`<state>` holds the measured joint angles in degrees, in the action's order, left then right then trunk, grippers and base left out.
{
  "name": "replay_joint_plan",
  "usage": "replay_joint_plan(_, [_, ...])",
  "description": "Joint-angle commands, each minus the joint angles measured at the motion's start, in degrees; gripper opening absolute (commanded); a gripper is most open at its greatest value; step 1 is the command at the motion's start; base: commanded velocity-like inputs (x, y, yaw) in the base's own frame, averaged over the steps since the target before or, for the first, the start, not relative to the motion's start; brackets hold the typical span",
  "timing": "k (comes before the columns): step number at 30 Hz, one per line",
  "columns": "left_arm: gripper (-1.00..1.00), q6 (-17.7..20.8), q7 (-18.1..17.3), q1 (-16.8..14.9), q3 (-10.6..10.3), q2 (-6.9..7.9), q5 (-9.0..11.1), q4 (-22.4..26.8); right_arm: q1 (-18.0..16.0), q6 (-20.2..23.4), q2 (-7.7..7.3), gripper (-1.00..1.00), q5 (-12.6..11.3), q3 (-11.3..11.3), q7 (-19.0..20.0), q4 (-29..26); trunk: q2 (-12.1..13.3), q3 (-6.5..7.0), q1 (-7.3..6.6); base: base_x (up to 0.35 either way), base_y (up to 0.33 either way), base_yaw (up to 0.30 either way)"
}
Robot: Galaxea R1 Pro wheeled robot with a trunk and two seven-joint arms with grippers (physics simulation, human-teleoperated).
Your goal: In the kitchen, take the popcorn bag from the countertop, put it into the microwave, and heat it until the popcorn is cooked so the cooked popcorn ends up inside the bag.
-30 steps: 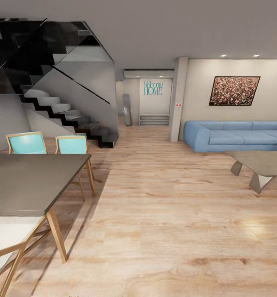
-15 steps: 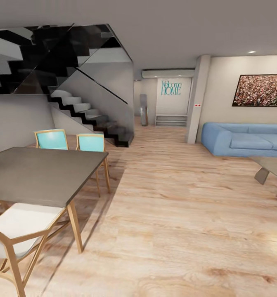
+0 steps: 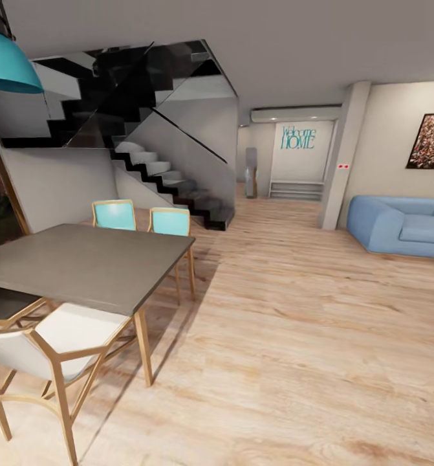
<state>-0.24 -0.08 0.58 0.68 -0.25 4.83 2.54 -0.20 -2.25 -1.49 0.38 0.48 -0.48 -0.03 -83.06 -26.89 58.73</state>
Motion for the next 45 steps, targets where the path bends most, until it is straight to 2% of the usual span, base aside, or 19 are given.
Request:
replay_joint_plan(1, [1.0,0.0,0.0,0.0,0.0,-0.01,0.5,0.1,0.0,-0.2,0.0,1.0,0.1,0.0,0.0,0.0,0.0,-0.04,0.0,0.0,0.0,0.268])
replay_joint_plan(4, [1.0,0.0,0.0,0.0,0.0,-0.01,0.5,0.1,0.0,-0.1,0.0,1.0,0.1,0.0,0.0,0.0,0.0,-0.04,0.0,0.0,0.0,0.268])
replay_joint_plan(12, [1.0,0.0,0.0,0.0,0.0,0.02,2.1,0.1,-0.1,-0.1,0.0,1.0,0.1,0.0,0.0,0.0,0.0,-0.04,0.0,0.0,0.0,0.268])
replay_joint_plan(45, [1.0,0.0,0.0,0.0,0.0,0.07,2.2,0.1,0.0,-0.2,-0.09,1.0,0.0,0.0,0.0,0.0,0.0,-0.04,0.0,0.0,0.0,0.269])
